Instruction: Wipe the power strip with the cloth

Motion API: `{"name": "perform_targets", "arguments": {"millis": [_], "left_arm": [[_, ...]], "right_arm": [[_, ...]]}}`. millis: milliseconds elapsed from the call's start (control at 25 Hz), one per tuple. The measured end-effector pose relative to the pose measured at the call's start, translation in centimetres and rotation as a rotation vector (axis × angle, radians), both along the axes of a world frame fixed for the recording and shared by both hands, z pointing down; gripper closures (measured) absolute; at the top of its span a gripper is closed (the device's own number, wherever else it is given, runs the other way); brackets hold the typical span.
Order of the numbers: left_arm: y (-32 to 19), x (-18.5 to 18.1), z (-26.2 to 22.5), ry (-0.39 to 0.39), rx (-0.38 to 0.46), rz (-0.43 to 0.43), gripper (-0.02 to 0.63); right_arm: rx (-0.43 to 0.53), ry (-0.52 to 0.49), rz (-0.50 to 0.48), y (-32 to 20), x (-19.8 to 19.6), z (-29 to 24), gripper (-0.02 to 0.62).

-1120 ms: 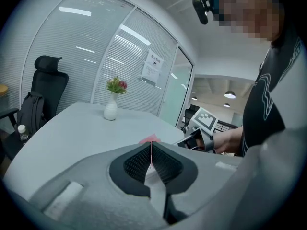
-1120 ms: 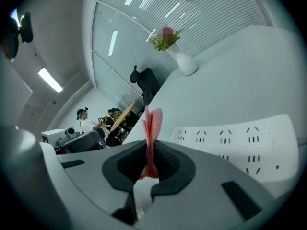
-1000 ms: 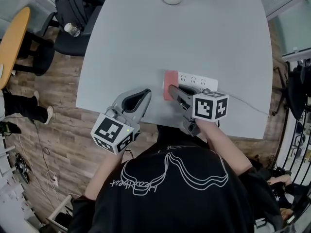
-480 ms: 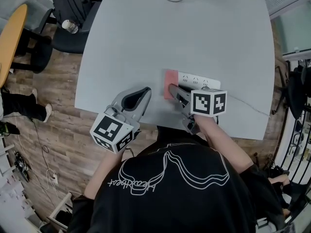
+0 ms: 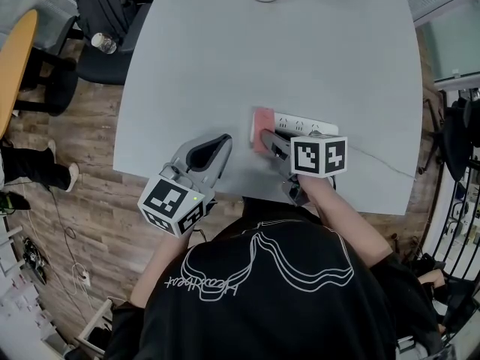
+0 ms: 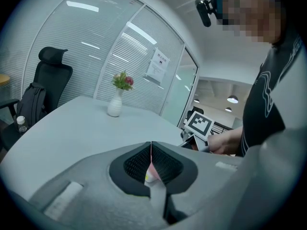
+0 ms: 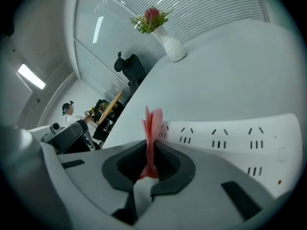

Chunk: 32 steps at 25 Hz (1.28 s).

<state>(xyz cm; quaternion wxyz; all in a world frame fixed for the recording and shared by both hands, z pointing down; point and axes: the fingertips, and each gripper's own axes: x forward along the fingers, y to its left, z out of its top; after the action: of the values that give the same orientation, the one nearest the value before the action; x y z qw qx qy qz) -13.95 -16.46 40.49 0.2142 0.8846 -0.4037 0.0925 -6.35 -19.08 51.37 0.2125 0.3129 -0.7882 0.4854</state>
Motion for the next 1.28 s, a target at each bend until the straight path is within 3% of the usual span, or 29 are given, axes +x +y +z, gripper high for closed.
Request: {"name": "perform_targets", "arguments": {"millis": [680,1280], "left_arm": [[-0.6,1.7,0.5,0.014,-0.002,0.013,0.592],[-0.4,6.3,1.6,0.022,-0.023,0.086,0.592]], "right_arm": [[-0.009,0.034,0.064,-0.2,4.5,0.2,0.555],[-0.003,0.049,0.194,0.5,11.3,0.1,0.555]]}}
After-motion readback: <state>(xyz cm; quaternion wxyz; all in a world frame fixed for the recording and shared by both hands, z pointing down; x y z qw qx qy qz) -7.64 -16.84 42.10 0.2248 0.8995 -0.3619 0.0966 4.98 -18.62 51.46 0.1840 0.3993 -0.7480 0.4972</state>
